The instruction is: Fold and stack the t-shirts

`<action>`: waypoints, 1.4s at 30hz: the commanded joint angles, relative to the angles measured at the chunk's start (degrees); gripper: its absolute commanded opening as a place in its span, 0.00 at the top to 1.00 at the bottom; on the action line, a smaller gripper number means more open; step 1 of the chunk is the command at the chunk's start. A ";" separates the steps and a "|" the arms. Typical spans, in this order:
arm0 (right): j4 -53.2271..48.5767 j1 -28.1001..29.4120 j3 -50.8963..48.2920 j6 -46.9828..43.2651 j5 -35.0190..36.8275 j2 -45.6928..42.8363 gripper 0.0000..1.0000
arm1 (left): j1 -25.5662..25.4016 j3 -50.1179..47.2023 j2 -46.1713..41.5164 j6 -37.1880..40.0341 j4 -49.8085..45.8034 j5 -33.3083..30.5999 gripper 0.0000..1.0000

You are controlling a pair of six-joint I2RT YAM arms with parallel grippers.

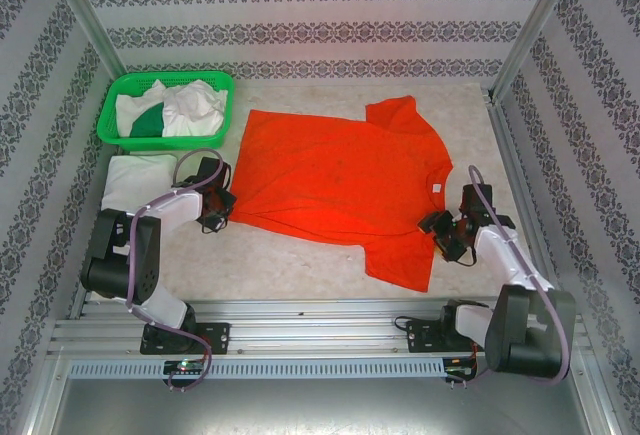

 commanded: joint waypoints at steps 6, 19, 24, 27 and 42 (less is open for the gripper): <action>1.18 0.34 6.39 1.63 8.30 -4.08 0.35 | 0.92 -0.80 -1.02 -0.82 -3.12 -1.28 1.00; 18.75 1.83 24.93 1.31 4.95 37.58 0.65 | 1.20 -2.14 -1.05 -0.22 -1.91 -0.03 1.00; 20.44 1.47 29.15 3.16 5.31 45.01 0.65 | 1.22 -0.65 0.56 0.34 -0.30 0.13 1.00; 19.62 1.00 34.26 3.11 3.65 50.37 0.65 | 1.26 0.76 2.77 0.24 0.55 0.27 1.00; 18.22 0.83 45.83 1.45 0.06 47.60 0.39 | 1.28 0.79 2.66 -2.34 2.94 0.25 1.00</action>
